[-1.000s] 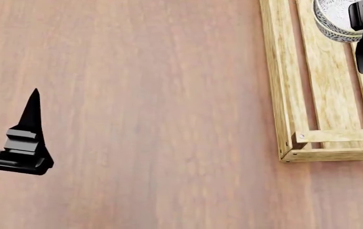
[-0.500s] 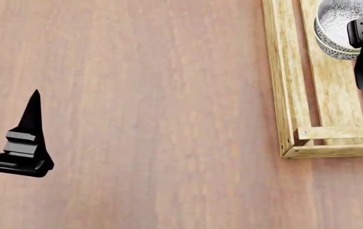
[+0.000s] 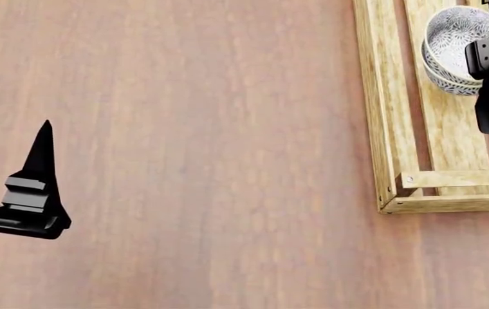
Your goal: Stack the right bowl on the left bowl and place them in the tray.
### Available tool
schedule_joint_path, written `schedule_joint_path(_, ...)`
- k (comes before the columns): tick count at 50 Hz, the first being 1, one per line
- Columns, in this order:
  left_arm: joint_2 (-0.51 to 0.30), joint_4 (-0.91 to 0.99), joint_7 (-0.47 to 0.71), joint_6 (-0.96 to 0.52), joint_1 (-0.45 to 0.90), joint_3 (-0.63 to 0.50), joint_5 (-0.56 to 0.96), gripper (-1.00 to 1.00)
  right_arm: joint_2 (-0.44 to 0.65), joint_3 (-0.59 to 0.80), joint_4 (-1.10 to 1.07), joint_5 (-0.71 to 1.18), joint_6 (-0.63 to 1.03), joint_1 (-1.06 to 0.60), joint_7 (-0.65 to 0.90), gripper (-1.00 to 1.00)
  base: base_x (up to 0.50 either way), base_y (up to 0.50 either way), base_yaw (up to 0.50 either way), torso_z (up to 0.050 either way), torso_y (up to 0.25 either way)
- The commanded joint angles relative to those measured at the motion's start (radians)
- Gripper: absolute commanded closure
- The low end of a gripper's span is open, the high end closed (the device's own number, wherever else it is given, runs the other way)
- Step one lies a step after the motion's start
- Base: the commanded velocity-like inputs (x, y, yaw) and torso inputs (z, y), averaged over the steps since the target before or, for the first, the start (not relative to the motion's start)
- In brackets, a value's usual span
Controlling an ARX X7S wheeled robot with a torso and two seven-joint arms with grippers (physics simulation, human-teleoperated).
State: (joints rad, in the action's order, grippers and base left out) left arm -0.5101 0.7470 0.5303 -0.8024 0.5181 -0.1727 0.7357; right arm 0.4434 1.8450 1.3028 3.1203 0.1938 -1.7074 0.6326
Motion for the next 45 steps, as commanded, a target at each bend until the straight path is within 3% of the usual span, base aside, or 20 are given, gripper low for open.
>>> schedule_joint_path(1, -0.002, 0.000, 0.003, 0.004, -0.005, 0.002, 0.004, -1.00, 0.000, -0.017, 0.006, -0.009, 0.002, 0.001, 0.004, 1.00, 0.00, 0.00, 0.00, 0.000, 0.000)
schedule_joint_path(14, -0.006, 0.004, 0.010, 0.006, -0.008, 0.006, 0.009, -1.00, -0.001, -0.010, 0.006, -0.011, 0.014, -0.003, -0.001, 1.00, 0.00, 0.00, 0.00, 0.000, 0.000)
schedule_joint_path(15, -0.006, 0.005, 0.010, 0.006, -0.008, 0.006, 0.010, -1.00, -0.001, -0.006, 0.006, -0.013, 0.017, -0.004, 0.000, -1.00, 0.00, 0.00, 0.00, 0.000, 0.000)
schedule_joint_path(33, -0.010, 0.004, 0.013, 0.011, -0.009, 0.012, 0.021, -1.00, -0.010, 0.053, 0.006, -0.019, -0.021, -0.046, 0.025, -1.00, 0.00, 0.00, 0.00, 0.000, 0.000)
schedule_joint_path(45, -0.009, 0.005, 0.017, 0.007, 0.000, 0.009, 0.030, -1.00, -0.040, 0.189, 0.006, -0.031, -0.045, -0.146, 0.000, -1.00, 0.00, 0.00, 0.00, 0.000, 0.000)
